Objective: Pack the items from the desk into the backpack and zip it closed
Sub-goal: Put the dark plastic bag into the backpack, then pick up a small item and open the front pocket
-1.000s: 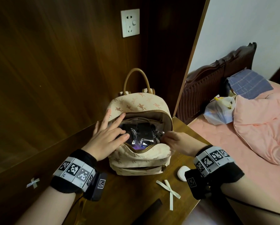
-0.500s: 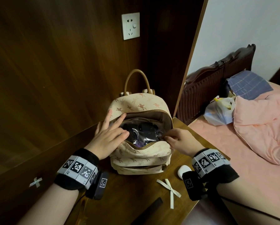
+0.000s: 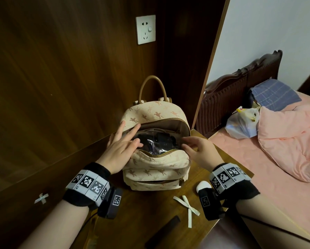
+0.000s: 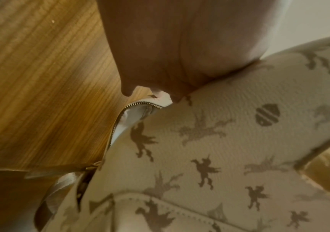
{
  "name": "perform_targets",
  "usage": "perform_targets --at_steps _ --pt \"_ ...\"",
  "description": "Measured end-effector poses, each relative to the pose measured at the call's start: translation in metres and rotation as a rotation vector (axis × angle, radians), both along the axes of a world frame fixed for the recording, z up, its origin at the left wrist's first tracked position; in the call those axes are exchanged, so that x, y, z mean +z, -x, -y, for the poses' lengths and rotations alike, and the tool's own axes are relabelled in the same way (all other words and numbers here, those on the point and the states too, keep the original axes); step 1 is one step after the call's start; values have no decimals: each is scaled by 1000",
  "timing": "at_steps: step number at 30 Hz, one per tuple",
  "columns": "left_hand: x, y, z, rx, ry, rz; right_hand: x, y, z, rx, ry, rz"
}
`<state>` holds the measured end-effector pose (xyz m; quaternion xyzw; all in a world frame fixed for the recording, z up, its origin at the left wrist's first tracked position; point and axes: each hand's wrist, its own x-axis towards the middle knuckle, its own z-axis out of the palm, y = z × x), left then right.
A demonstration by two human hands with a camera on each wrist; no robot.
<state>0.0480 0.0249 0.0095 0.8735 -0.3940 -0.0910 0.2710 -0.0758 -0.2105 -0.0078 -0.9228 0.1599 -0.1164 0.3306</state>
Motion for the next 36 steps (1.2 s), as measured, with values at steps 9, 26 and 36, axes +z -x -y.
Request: perform_targets --at_steps 9,26,36 --pt "-6 2 -6 115 444 112 49 -4 -25 89 -77 218" --pt "-65 16 -124 592 262 54 68 -11 -154 629 -44 201" --pt "-124 34 -179 637 -58 -289 -18 -48 -196 695 84 -73"
